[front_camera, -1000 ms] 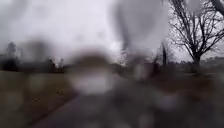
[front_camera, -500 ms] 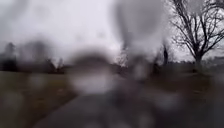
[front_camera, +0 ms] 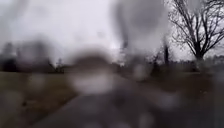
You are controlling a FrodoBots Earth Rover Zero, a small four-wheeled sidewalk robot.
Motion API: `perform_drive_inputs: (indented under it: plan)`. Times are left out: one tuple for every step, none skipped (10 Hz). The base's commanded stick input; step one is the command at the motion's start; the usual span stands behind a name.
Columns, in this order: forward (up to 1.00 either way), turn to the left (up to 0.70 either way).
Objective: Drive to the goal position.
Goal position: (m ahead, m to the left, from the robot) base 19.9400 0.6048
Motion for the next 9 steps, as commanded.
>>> perform_drive_inputs:
  plan:
    - [0.85, 0.00]
    - [0.85, 0.00]
    - [0.85, 0.00]
    - [0.85, 0.00]
    - [0.85, 0.00]
    - [0.85, 0.00]
    - [0.85, 0.00]
    - [0.85, 0.00]
    - [0.85, 0.00]
